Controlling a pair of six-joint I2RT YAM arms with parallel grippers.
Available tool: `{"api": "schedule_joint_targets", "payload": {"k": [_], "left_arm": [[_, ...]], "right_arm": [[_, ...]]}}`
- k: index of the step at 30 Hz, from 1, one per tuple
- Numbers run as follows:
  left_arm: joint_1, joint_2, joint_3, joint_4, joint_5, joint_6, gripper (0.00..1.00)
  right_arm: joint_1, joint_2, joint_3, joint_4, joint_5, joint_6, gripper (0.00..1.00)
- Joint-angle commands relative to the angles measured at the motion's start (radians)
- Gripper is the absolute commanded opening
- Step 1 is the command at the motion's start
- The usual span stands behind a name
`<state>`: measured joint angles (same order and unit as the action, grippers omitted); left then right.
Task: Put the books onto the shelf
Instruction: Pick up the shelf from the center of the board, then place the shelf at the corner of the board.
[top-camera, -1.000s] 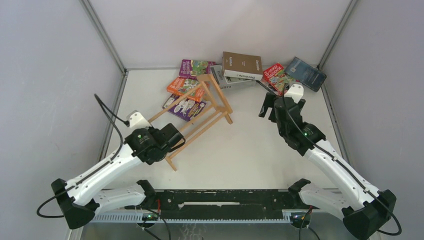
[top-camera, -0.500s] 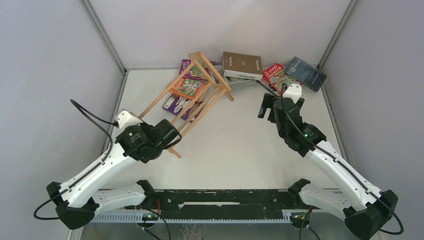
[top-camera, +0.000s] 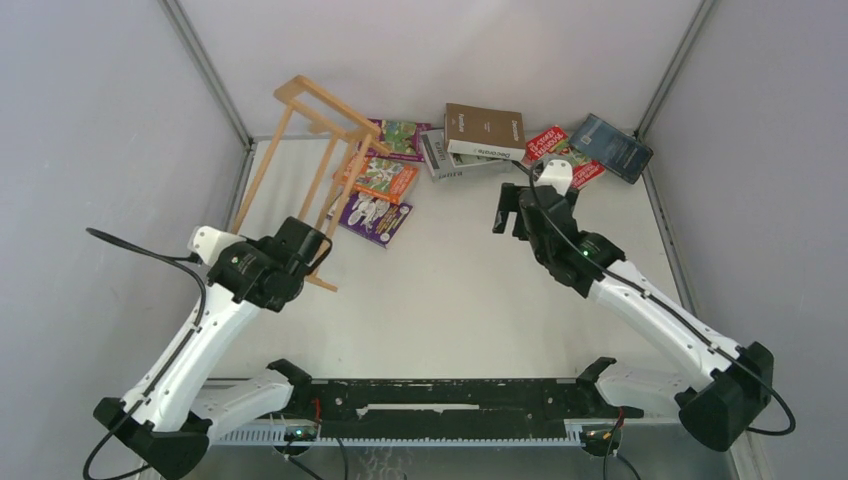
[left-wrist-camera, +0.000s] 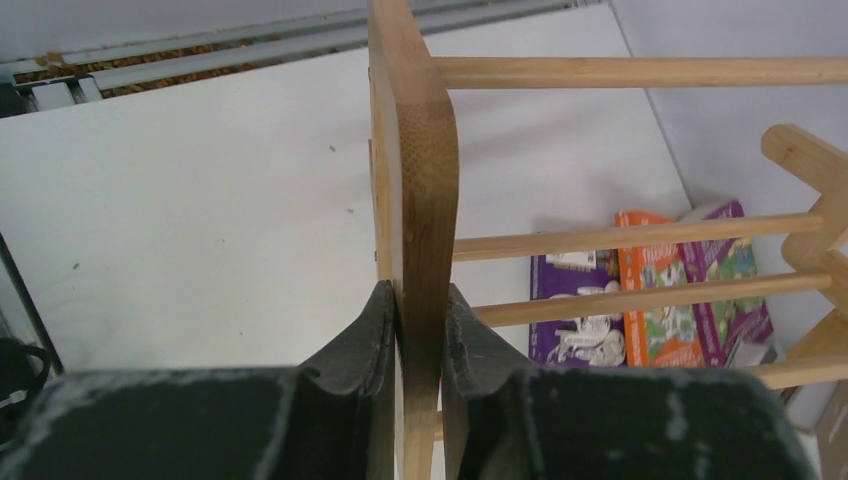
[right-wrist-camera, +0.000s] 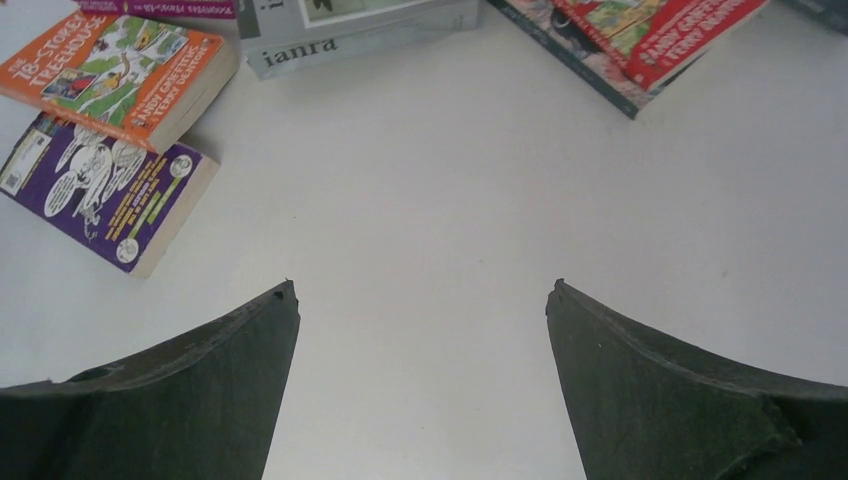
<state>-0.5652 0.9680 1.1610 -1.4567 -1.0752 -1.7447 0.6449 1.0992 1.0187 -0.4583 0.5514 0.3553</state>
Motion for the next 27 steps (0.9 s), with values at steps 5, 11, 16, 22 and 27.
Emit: {"api": "schedule_joint_targets", "payload": {"k": [5, 11, 16, 22, 27], "left_arm": [[0.179, -0.046, 0.02, 0.407, -0.055, 0.138, 0.0], [0.275, -0.031, -0.023, 0.509, -0.005, 0.231, 0.0], [0.323, 0.009, -0.024, 0.53, 0.013, 0.261, 0.0], [0.384, 0.057, -0.02, 0.572, 0.027, 0.288, 0.0], [0.421, 0.105, 0.002, 0.583, 0.018, 0.311, 0.0]], "right_arm": [[0.037, 0.174, 0.098, 0.123, -0.154, 0.108, 0.99], [0.045, 0.35, 0.187, 0.202, -0.256, 0.164, 0.99], [0.037, 0.501, 0.293, 0.256, -0.333, 0.201, 0.99], [0.003, 0.667, 0.424, 0.31, -0.452, 0.274, 0.99], [-0.02, 0.812, 0.554, 0.334, -0.536, 0.337, 0.99]]}}
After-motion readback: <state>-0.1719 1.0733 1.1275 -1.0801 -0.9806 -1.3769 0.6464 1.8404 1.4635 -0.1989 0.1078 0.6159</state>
